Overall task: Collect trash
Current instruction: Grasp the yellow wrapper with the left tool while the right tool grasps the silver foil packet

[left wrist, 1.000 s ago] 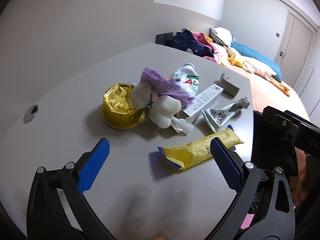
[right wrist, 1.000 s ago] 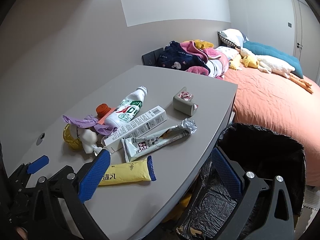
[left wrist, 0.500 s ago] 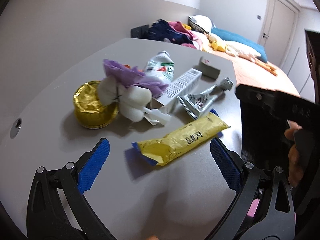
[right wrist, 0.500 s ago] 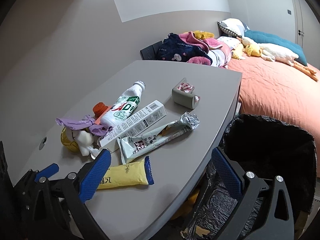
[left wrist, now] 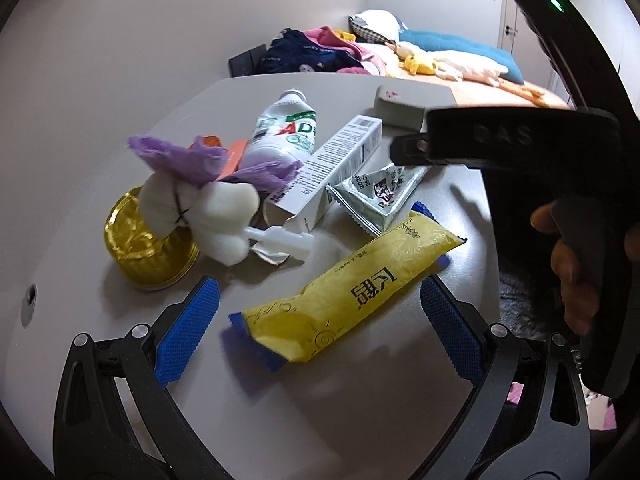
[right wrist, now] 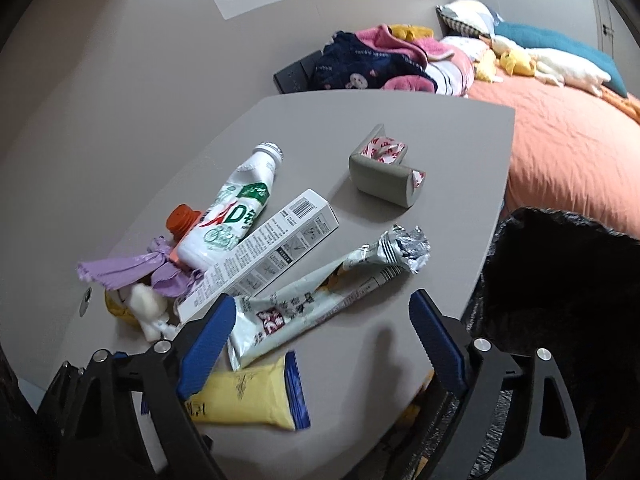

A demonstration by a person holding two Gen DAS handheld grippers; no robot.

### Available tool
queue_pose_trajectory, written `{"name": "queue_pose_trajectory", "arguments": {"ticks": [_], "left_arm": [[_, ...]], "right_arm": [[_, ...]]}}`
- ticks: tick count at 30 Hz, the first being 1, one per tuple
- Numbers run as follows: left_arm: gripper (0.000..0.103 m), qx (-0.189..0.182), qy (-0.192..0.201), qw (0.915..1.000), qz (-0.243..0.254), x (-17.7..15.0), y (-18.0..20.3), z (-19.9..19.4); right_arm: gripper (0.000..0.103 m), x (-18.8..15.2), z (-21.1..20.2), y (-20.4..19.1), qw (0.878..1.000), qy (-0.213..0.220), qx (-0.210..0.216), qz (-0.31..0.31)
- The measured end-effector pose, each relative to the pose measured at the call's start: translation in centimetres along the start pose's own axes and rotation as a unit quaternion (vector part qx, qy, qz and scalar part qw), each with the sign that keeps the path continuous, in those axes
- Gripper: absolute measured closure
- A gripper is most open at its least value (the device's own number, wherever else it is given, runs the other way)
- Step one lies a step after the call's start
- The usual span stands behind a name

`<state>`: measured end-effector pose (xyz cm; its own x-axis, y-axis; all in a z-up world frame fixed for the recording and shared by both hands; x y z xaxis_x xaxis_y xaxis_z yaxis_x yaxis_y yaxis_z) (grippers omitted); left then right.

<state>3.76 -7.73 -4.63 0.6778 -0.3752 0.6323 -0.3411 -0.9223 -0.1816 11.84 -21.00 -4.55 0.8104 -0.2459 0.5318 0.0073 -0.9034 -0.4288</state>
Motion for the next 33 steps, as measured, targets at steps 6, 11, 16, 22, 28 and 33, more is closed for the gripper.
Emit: {"name": "queue_pose_trajectory", "arguments": {"ticks": [6, 11, 16, 22, 28, 33], "left_arm": [[0.017, -0.004, -0.016, 0.9998, 0.011, -0.1, 0.3, 1.4], [0.037, -0.013, -0.024, 0.9995, 0.015, 0.1, 0.5, 2.0], [0.05, -0.03, -0.021, 0.9992, 0.017, 0.3, 0.9, 2.0], [0.063, -0.024, -0.012, 0.9996, 0.0, 0.2, 1.0, 1.5], [0.082, -0.027, 0.002, 0.9992, -0.029, 0.4, 0.6, 0.8], [0.086, -0.03, 0.03, 0.998, -0.046, 0.8, 0.2, -0.7]], "right_arm": [[0.028, 0.8, 1.9, 0.2, 1.0, -0.015, -0.01, 0.01], [0.049, 1.4, 2.6, 0.2, 0.999, -0.023, -0.024, 0.013], [0.079, 1.6, 3.1, 0.7, 0.999, -0.038, 0.003, 0.034], [0.098, 1.3, 2.8, 1.5, 0.998, -0.029, 0.035, 0.054], [0.1, 1.4, 0.3, 1.5, 0.998, 0.009, 0.039, 0.047], [0.1, 1.3, -1.8, 1.6, 0.998, 0.025, 0.041, 0.045]]}}
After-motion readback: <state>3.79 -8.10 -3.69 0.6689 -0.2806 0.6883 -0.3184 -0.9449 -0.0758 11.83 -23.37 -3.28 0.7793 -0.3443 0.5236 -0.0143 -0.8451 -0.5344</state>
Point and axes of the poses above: each gripper's, at about its wrist camera, not at the fingertips, and z roughly the way its jaws point, y to its right, x to its top, the point moved 2 cm from there along z, roughly the way its jaws point, and after that the axes turned 8 degrees about z, right-handed, at the moved point
